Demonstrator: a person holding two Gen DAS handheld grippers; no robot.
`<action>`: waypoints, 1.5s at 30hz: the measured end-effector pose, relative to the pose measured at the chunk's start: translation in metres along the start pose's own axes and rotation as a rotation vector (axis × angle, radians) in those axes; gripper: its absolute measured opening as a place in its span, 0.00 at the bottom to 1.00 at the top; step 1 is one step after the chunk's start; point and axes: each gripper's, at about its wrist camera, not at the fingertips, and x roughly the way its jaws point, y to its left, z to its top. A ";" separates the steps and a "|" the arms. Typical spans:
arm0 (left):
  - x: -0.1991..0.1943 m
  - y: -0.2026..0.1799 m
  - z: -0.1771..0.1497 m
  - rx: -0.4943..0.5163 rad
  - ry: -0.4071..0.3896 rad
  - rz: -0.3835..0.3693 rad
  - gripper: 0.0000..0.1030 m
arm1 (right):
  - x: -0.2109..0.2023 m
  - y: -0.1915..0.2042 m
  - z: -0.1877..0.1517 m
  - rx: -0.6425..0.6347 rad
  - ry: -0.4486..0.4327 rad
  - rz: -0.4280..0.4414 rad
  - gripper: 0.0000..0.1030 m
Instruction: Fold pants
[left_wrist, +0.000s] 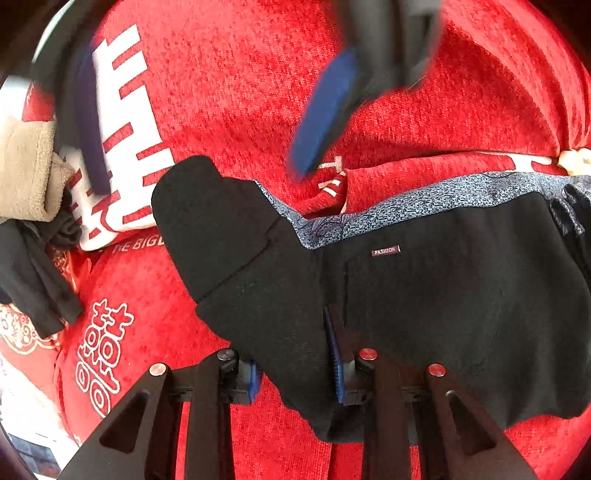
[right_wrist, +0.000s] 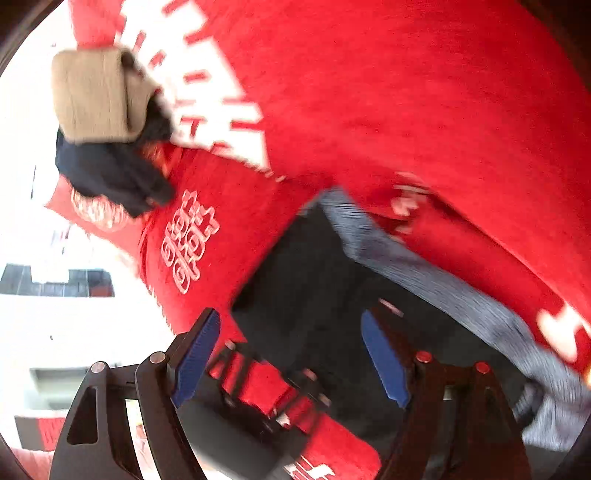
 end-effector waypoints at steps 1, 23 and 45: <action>-0.001 0.000 0.000 0.001 -0.001 0.001 0.30 | 0.013 0.006 0.007 -0.007 0.044 0.004 0.79; -0.171 -0.091 0.072 0.143 -0.260 -0.195 0.30 | -0.112 -0.056 -0.100 0.119 -0.220 0.275 0.18; -0.159 -0.340 0.045 0.550 -0.113 -0.312 0.63 | -0.162 -0.333 -0.345 0.613 -0.469 0.257 0.18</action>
